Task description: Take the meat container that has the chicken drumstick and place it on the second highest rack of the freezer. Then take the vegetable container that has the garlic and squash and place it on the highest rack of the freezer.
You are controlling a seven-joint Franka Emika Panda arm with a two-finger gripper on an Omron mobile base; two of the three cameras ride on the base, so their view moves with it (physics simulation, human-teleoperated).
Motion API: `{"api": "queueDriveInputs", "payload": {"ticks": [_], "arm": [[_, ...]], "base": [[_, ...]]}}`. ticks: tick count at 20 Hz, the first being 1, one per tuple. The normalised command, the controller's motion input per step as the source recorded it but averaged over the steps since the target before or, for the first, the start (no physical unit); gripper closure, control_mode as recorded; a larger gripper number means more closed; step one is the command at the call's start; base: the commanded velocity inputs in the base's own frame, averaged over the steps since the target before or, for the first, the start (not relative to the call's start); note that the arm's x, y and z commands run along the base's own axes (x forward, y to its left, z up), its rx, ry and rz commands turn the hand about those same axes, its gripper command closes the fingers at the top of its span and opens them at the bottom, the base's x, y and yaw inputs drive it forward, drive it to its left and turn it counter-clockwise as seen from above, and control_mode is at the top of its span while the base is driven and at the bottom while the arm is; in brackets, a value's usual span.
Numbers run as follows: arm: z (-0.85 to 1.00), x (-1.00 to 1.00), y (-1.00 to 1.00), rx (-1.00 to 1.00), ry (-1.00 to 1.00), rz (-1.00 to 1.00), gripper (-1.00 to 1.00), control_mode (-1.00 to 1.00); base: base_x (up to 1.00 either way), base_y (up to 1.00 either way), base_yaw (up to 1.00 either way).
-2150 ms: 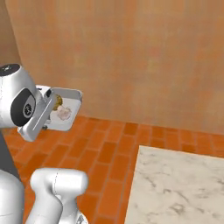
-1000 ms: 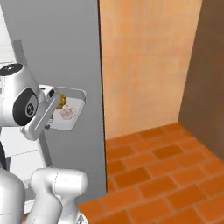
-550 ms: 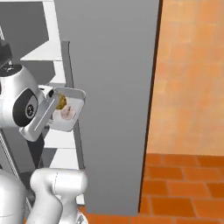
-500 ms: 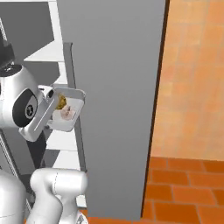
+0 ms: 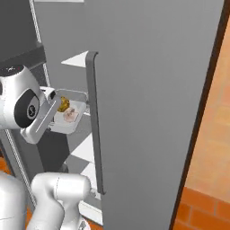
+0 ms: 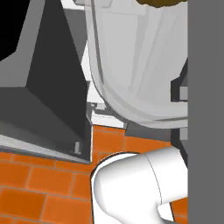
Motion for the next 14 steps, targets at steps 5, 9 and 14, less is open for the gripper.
{"api": "queueDriveInputs", "payload": {"ticks": [5,9,14], "arm": [[0.0,0.0,0.0,0.0,0.0,0.0,1.0,1.0],[0.0,0.0,0.0,0.0,0.0,0.0,1.0,1.0],[0.0,0.0,0.0,0.0,0.0,0.0,1.0,1.0]], "base": [[0.22,-0.19,0.54],[0.32,-0.44,0.46],[0.22,-0.54,0.35]]}}
